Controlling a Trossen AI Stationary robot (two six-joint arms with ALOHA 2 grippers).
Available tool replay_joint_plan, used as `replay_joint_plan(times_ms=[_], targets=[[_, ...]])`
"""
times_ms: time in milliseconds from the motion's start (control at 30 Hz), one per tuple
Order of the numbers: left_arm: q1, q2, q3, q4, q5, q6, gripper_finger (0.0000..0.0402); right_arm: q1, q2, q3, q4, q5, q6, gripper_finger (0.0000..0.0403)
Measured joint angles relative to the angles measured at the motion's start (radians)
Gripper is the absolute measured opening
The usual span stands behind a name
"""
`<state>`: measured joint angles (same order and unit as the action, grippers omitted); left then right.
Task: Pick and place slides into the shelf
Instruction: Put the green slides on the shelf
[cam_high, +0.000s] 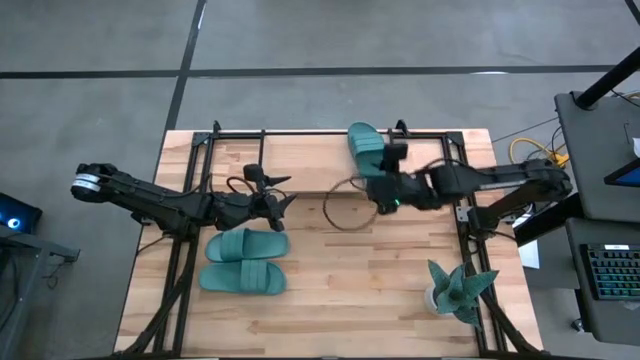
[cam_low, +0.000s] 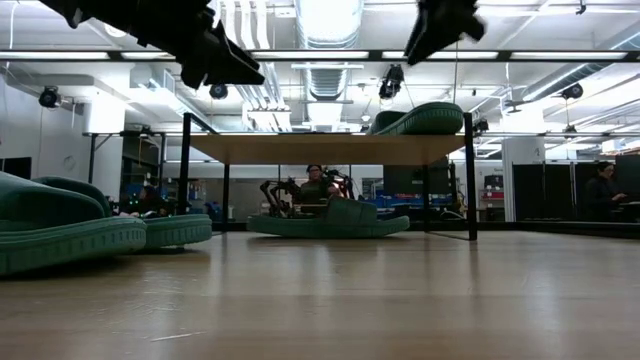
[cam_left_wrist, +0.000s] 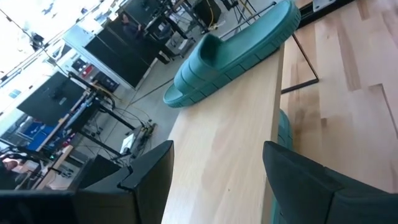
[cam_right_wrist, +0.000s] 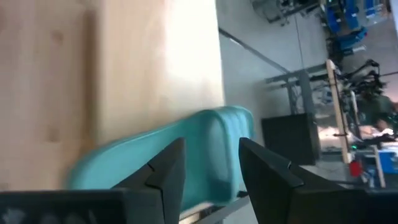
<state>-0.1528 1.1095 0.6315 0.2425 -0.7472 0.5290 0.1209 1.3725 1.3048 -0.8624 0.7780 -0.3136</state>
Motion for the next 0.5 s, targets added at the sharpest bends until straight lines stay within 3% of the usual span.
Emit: replay_joint_plan(times_ms=[100,233,500], targets=[[0.0,-0.001,0.0,0.0,-0.002,0.0,0.0231,0.106,0.0,0.0,-0.091,0.086,0.102,0.0134],[0.0,-0.012,0.0,0.001,-0.003,0.001,0.0231,0.214,0.019,0.0,-0.154,0.106,0.238,0.013],[0.0,-0.018,0.0,0.001,-0.003,0.001,0.0231,0.29,0.11,-0.007,-0.305,0.105,0.428,0.017]])
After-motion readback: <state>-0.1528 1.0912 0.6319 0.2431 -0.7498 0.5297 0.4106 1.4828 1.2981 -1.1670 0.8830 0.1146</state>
